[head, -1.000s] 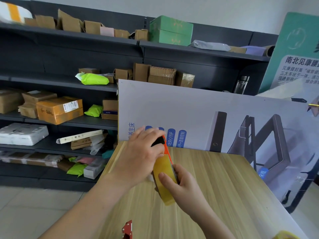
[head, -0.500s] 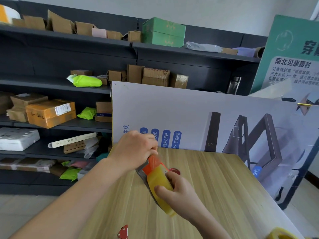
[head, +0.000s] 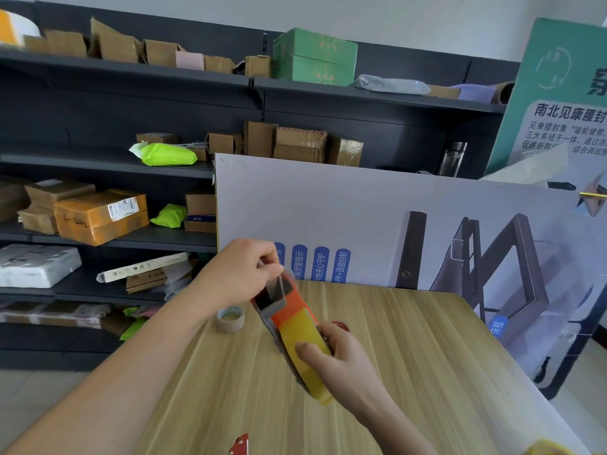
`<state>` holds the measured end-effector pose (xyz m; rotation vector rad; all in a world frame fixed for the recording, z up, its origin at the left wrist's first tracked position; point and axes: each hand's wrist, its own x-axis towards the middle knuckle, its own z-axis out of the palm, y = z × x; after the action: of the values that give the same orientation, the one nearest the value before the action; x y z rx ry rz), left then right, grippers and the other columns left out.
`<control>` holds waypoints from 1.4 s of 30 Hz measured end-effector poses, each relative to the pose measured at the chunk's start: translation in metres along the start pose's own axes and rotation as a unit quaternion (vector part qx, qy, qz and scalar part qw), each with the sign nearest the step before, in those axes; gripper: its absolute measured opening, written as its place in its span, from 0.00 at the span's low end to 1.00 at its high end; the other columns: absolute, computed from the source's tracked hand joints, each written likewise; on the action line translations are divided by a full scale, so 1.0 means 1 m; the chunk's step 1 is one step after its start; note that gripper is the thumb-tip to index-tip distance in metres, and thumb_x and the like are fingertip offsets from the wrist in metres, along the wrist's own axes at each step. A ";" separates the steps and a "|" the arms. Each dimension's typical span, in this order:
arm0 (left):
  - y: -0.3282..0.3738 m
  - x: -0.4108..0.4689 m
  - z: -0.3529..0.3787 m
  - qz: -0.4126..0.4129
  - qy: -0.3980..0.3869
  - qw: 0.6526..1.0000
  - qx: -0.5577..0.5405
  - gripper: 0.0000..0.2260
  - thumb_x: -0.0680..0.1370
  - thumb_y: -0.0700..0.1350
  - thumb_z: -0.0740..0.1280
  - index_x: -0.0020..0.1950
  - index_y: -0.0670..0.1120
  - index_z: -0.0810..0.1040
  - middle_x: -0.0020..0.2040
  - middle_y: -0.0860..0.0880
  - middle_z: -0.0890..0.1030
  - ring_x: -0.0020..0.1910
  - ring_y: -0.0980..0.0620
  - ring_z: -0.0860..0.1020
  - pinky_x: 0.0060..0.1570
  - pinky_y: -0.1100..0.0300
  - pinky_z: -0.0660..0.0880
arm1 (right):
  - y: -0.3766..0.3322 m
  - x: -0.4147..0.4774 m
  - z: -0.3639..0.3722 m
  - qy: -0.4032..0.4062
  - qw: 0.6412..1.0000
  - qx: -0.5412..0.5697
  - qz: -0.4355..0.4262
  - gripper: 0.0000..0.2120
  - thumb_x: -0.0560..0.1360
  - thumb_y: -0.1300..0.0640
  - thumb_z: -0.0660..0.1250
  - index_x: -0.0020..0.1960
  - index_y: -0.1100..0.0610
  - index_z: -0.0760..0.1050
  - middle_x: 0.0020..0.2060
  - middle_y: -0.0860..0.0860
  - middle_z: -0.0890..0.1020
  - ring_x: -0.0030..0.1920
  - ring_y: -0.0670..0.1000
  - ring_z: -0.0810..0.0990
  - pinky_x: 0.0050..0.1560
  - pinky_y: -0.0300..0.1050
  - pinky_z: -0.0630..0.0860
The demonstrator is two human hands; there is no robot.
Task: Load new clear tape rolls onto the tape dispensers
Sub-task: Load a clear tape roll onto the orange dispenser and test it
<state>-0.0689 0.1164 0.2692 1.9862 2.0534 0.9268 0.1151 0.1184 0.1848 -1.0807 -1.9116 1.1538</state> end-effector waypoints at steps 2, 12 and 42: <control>-0.003 0.001 -0.004 -0.025 -0.023 0.999 -0.021 0.07 0.78 0.45 0.64 0.41 0.47 0.76 0.41 0.51 0.78 0.41 0.53 0.75 0.36 0.60 0.70 | 0.002 0.001 0.003 0.011 1.000 -0.010 -0.007 0.18 0.73 0.43 0.69 0.42 0.59 0.75 0.29 0.46 0.74 0.30 0.41 0.73 0.32 0.35 0.70; -0.017 0.005 -0.021 -0.065 -0.005 0.992 -0.106 0.06 0.79 0.40 0.63 0.43 0.42 0.76 0.35 0.45 0.83 0.33 0.46 0.83 0.40 0.52 0.81 | 0.009 0.016 0.011 -0.011 0.997 0.062 0.045 0.11 0.73 0.47 0.70 0.43 0.55 0.75 0.34 0.46 0.77 0.37 0.48 0.80 0.37 0.39 0.75; -0.057 0.042 -0.037 -0.127 0.214 0.968 -0.018 0.06 0.78 0.44 0.65 0.42 0.46 0.78 0.36 0.49 0.82 0.37 0.51 0.81 0.46 0.49 0.79 | 0.000 0.022 0.007 -0.041 0.984 0.139 0.100 0.10 0.73 0.48 0.70 0.43 0.55 0.80 0.40 0.54 0.85 0.40 0.51 0.83 0.45 0.47 0.78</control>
<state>-0.1414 0.1472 0.2825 1.5526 2.4116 1.4163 0.0994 0.1358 0.1842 -1.1019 -1.6652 1.5476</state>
